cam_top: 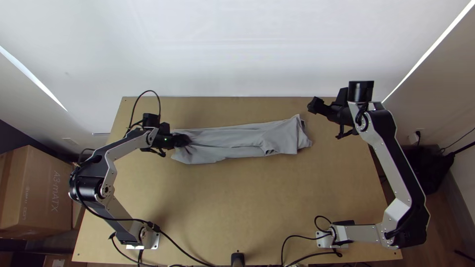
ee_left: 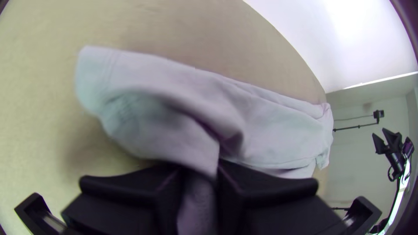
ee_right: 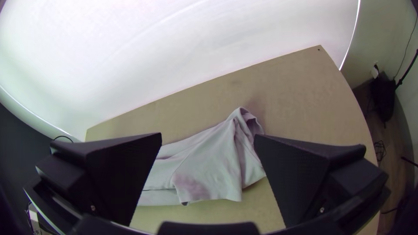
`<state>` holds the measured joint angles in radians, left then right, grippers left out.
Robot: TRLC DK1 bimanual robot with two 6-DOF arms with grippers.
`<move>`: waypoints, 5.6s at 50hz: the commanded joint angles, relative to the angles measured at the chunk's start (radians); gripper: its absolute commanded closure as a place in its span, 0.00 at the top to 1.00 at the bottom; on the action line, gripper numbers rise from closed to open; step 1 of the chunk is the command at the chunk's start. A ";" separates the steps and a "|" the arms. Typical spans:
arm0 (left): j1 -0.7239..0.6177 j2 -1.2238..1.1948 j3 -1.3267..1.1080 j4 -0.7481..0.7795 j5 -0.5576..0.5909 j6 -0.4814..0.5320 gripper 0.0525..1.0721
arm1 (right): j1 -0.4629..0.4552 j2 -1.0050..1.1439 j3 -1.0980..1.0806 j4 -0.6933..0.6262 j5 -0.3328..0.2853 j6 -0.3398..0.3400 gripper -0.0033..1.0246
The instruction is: Fold the t-shirt
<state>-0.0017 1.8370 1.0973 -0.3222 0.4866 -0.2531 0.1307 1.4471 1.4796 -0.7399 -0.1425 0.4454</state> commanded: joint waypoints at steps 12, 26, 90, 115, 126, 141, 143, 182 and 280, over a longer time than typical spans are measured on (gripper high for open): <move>0.322 -0.091 -0.059 -0.052 0.001 0.149 0.03 | 0.003 -0.021 -0.027 0.030 0.007 0.007 0.95; 0.565 -0.128 0.049 -0.295 0.053 0.330 0.03 | 0.003 -0.013 -0.031 0.034 0.007 0.001 0.95; -0.397 0.067 0.766 -0.520 -0.069 -0.152 0.03 | -0.178 -0.139 -0.176 0.043 0.007 -0.027 0.95; -0.558 0.396 1.127 -0.569 -0.120 -0.175 0.05 | -0.261 -0.238 -0.288 0.043 0.000 -0.063 0.95; -0.627 0.464 1.178 -0.514 -0.114 -0.189 0.96 | -0.203 -0.264 -0.392 0.071 0.000 -0.059 0.95; -0.551 0.323 1.173 -0.488 -0.125 -0.212 0.96 | 0.001 -0.157 -0.482 0.235 -0.008 -0.001 0.95; -0.528 0.292 1.173 -0.500 -0.125 -0.204 0.96 | 0.018 -0.123 -0.476 0.267 -0.025 0.001 0.95; 0.170 -0.271 1.093 -0.509 -0.372 -0.009 0.96 | 0.185 0.607 0.002 0.419 -0.336 0.036 0.95; 0.296 -0.559 -0.573 0.569 -0.341 -0.049 0.96 | -0.474 0.694 0.065 0.350 -0.269 -0.099 0.02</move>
<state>0.3084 1.2621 0.5514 0.2230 0.1520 -0.2714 -0.2737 2.1540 1.5768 -0.3817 -0.4583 0.3679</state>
